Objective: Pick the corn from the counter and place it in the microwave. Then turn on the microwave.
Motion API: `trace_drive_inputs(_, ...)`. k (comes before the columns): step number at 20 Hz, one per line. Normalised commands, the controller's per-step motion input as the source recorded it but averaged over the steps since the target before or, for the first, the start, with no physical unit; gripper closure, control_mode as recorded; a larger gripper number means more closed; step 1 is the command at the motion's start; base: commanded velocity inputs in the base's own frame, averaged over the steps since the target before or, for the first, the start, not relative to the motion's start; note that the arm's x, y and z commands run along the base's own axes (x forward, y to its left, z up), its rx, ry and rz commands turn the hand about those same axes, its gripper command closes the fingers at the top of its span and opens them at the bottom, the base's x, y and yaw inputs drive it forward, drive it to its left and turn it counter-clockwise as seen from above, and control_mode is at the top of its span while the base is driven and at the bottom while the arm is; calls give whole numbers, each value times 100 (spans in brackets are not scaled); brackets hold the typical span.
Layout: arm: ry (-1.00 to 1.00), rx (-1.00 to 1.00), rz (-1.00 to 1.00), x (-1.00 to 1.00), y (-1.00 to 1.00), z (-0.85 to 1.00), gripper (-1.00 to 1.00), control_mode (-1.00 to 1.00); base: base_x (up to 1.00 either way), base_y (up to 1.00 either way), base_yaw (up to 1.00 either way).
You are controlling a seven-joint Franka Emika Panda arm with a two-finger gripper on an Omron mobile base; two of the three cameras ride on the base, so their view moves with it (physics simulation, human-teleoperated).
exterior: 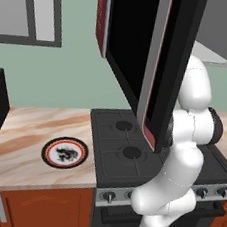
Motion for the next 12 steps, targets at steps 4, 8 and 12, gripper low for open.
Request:
trace_drive_inputs(4, 0, 0, 0, 3, 4, 0, 100, -100, 0, 0, 0)
trace_drive_inputs(8, 0, 0, 0, 3, 5, -1, 100, -100, 0, 0, 0)
trace_drive_inputs(12, 1, 0, 0, 3, 3, -3, 100, -100, 0, 0, 0)
